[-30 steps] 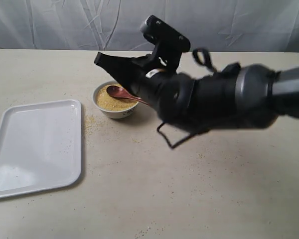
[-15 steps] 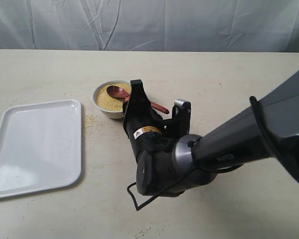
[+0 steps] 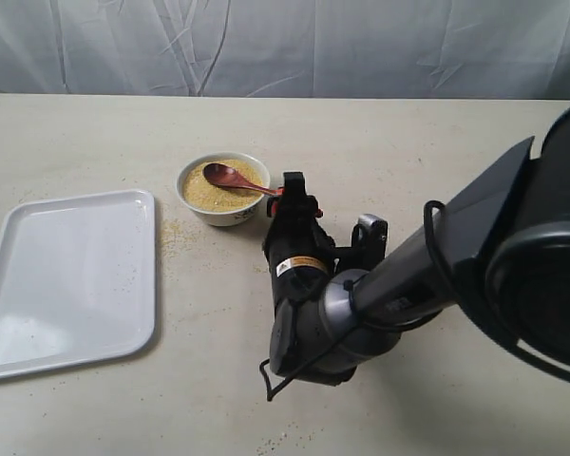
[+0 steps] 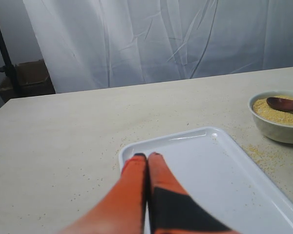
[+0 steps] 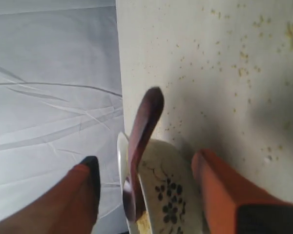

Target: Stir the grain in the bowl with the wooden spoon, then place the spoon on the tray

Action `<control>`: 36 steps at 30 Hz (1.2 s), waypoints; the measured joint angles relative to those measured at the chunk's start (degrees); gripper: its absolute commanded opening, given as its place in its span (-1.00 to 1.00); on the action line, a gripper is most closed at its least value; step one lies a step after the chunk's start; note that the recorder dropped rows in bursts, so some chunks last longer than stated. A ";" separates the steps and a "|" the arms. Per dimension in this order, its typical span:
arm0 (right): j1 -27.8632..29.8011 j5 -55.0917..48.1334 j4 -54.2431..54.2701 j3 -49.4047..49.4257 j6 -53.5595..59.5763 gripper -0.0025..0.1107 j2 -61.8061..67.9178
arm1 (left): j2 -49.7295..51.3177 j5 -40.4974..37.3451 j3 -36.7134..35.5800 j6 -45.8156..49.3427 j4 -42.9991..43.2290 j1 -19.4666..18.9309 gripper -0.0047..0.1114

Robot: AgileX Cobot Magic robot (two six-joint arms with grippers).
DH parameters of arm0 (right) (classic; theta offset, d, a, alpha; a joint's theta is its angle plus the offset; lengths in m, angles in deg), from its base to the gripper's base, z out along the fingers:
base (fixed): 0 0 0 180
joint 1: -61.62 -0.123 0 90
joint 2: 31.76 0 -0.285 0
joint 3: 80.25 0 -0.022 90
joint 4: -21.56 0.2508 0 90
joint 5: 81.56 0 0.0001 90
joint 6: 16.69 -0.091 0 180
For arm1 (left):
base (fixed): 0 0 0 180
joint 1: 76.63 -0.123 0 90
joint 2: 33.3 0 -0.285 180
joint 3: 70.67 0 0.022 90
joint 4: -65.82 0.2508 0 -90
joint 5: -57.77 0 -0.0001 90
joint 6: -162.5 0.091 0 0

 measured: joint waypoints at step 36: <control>5.85 10.83 -9.56 0.00 4.14 -0.97 0.76 | 0.00 0.00 0.00 0.00 0.00 0.00 -0.92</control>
